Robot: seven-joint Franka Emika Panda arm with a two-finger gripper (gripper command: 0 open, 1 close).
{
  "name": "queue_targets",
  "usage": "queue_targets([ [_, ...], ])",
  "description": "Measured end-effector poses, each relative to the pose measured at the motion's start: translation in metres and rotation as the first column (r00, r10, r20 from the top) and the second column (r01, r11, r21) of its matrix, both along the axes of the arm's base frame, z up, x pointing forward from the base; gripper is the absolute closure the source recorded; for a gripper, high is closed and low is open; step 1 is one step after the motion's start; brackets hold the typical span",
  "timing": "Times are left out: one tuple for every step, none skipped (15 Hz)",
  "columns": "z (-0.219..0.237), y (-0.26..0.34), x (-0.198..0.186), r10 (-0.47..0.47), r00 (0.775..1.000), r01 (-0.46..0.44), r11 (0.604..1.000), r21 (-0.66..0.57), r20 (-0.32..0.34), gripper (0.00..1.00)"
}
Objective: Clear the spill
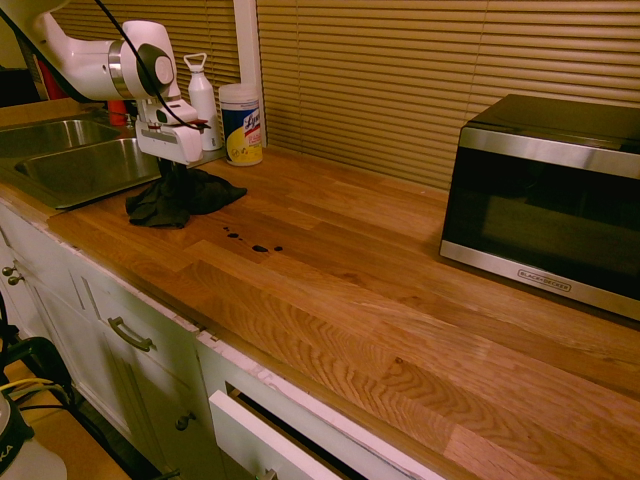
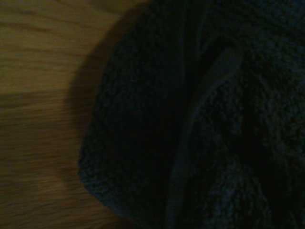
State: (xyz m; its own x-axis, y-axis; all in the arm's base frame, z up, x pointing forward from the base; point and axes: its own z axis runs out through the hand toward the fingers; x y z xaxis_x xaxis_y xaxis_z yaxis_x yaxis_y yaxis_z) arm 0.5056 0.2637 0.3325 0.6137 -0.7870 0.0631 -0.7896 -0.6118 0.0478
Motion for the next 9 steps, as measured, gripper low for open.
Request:
queue_targets([
  [0.000, -0.013, 0.001, -0.010, 1.000, 0.010, 1.000, -0.007, -0.002, 1.00],
  [0.000, -0.027, 0.001, -0.019, 1.000, 0.019, 1.000, -0.013, -0.005, 1.00],
  [0.000, -0.041, 0.000, -0.030, 1.000, 0.030, 0.999, -0.019, -0.009, 1.00],
  [0.000, -0.055, 0.000, -0.039, 0.999, 0.038, 0.999, -0.023, -0.012, 1.00],
  [0.000, -0.069, -0.001, -0.051, 0.999, 0.050, 0.998, -0.028, -0.015, 1.00],
  [0.000, -0.081, -0.001, -0.062, 0.998, 0.061, 0.998, -0.031, -0.017, 1.00],
  [0.000, -0.094, -0.002, -0.074, 0.997, 0.074, 0.997, -0.033, -0.019, 1.00],
  [0.000, -0.107, -0.002, -0.090, 0.996, 0.089, 0.995, -0.036, -0.021, 1.00],
  [0.000, -0.121, -0.002, -0.107, 0.994, 0.106, 0.994, -0.039, -0.023, 1.00],
])
